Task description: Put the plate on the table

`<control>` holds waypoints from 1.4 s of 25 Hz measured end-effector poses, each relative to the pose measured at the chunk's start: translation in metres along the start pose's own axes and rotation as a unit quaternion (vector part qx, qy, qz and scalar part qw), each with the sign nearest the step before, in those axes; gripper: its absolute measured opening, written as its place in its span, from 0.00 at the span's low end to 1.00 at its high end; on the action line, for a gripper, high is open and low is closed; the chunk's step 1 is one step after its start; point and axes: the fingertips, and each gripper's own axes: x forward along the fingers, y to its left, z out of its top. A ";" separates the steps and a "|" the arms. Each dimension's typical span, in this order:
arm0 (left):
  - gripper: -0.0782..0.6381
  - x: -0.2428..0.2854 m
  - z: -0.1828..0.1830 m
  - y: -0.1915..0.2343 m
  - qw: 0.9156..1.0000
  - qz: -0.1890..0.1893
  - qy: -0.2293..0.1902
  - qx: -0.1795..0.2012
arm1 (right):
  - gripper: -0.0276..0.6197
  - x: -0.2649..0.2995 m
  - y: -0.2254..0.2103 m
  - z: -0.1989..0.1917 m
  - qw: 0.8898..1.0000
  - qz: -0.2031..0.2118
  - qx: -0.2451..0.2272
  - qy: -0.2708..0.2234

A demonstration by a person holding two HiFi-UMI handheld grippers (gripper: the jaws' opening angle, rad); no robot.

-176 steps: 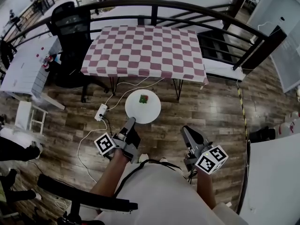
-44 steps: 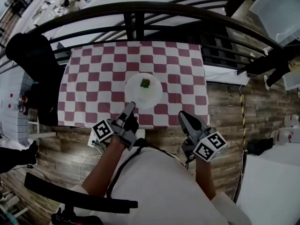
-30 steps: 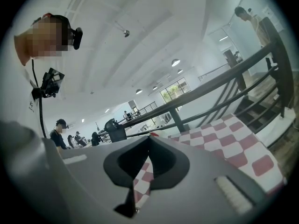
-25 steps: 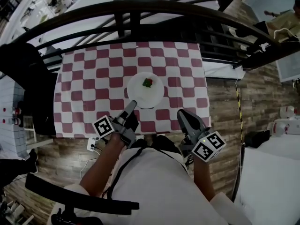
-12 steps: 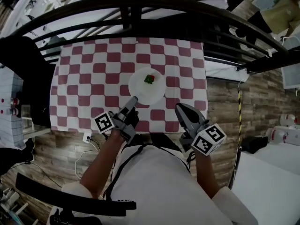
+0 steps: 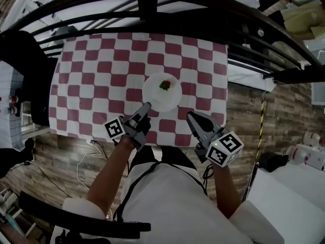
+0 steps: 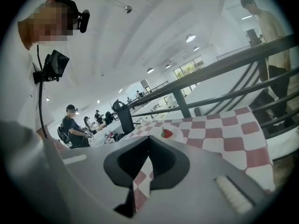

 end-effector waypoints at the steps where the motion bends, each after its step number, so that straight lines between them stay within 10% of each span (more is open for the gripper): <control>1: 0.13 0.002 0.002 0.005 1.000 0.001 -0.003 -0.001 | 0.05 0.003 -0.003 -0.002 1.000 0.003 0.001 0.003; 35: 0.14 0.033 0.007 0.129 0.996 0.082 -0.016 -0.023 | 0.05 0.011 -0.051 -0.034 0.999 -0.004 0.028 0.023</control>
